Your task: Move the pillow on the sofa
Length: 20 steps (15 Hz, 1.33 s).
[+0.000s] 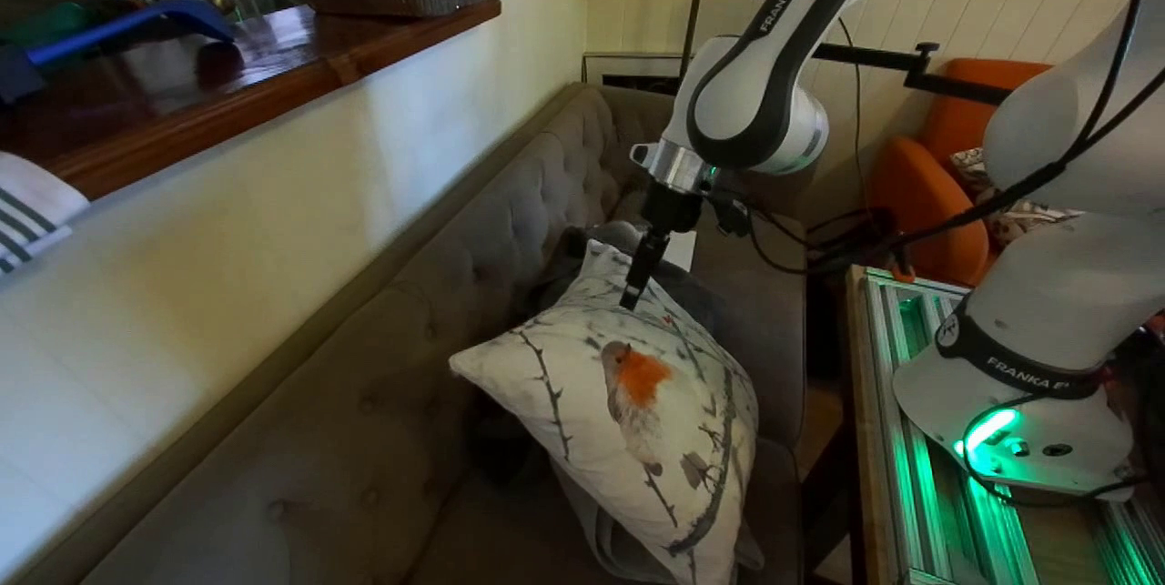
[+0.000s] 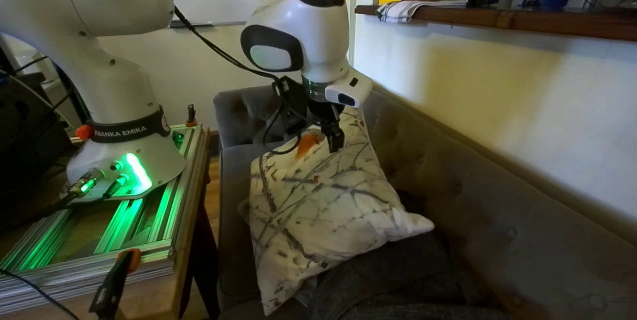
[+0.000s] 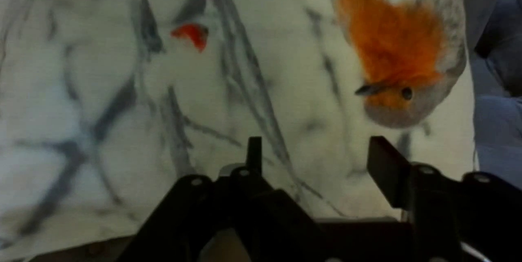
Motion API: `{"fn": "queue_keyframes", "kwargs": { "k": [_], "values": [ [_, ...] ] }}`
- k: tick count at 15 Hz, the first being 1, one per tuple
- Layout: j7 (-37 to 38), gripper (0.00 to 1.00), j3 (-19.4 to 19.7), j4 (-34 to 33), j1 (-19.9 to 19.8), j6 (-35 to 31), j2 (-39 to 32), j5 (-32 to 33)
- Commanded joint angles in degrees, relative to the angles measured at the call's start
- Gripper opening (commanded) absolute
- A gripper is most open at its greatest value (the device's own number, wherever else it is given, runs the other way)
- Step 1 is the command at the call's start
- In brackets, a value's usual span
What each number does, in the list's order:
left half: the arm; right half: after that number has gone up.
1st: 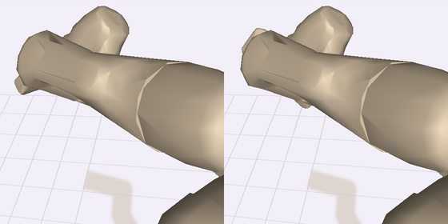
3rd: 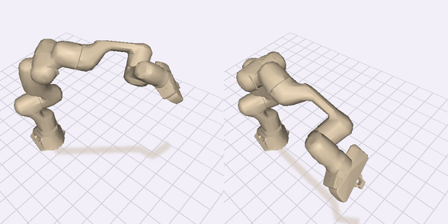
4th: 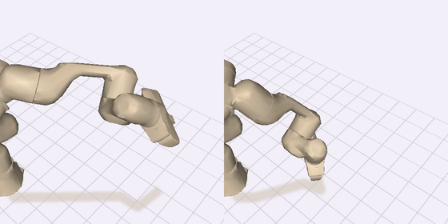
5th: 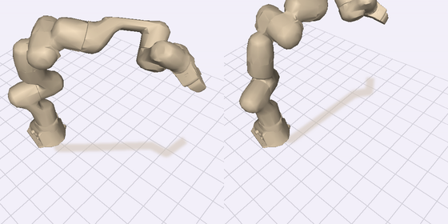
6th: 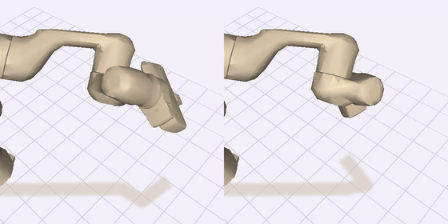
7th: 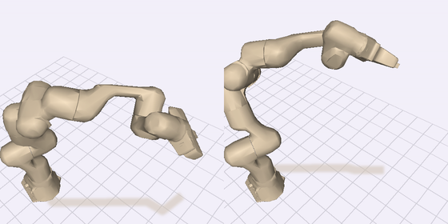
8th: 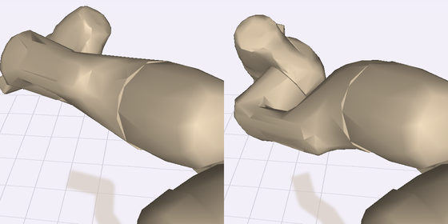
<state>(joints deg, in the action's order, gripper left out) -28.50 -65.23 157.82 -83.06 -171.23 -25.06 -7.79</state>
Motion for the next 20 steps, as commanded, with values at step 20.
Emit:
{"fn": "queue_keyframes", "kwargs": {
  "k": [20],
  "values": [
    [12.21, 0.0, 42.58, -15.01, 57.28, -5.62, -8.88, 7.67]
  ]
}}
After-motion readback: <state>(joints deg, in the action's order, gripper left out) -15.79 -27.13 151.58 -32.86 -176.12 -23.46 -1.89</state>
